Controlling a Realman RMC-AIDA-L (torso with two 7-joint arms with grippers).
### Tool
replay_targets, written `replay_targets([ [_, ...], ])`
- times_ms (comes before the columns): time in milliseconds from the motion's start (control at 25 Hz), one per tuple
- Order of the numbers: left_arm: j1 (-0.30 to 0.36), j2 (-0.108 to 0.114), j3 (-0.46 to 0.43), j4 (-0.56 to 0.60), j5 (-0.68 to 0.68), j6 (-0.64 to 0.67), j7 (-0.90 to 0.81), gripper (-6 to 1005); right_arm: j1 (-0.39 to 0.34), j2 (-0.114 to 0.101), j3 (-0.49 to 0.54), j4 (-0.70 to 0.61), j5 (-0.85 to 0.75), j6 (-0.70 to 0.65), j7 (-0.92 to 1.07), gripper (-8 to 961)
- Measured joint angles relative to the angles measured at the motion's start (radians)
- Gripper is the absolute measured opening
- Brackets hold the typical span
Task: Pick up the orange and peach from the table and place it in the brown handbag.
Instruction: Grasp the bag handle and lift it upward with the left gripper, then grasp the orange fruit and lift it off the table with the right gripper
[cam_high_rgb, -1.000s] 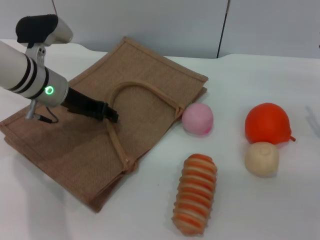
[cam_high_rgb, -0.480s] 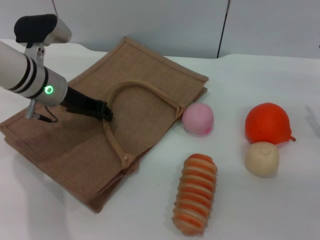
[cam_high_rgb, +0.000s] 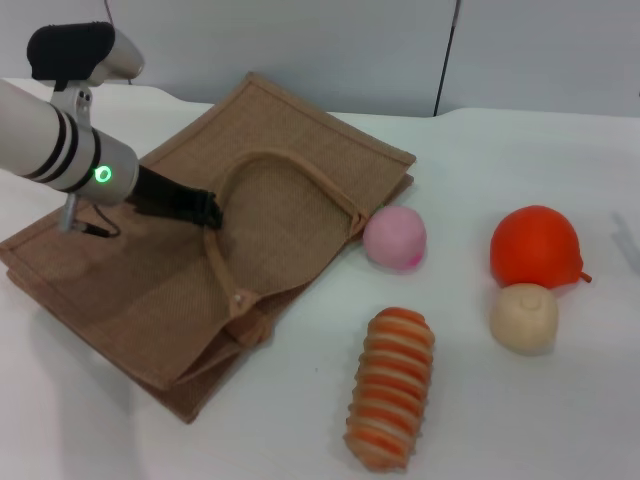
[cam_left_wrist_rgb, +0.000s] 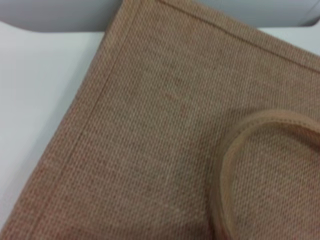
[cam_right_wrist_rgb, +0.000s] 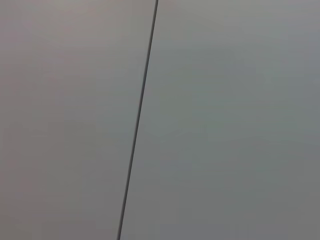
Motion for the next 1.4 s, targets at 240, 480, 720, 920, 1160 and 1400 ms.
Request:
replay_targets([
  [240,0.013,-0.016,-0.007,0.006,-0.098,0.02,0.073,132,-0.003,0.0,0.0,0.0,0.0,0.0,0.0,685],
  [480,0.054,-0.026,-0.008,0.006,-0.278,0.014,0.21,130,-0.005,0.0,-0.001,0.0,0.0,0.0,0.0,685],
  [720,0.119,-0.028,-0.008,0.006,-0.512,-0.034,0.369,121,-0.006,0.0,-0.002,0.0,0.0,-0.003,0.0,685],
  [920,0.173,-0.024,-0.01,0.006,-0.698,-0.102,0.485,119,-0.007,0.0,-0.011,0.0,-0.007,-0.004,0.011,685],
  [1160,0.235,-0.023,-0.011,0.0,-0.919,-0.198,0.638,116,0.004,-0.004,-0.057,-0.011,-0.012,0.0,0.079,685],
  [1400,0.287,-0.023,-0.012,-0.002,-1.074,-0.289,0.733,115,0.011,-0.006,-0.121,-0.019,-0.012,0.001,0.089,685],
])
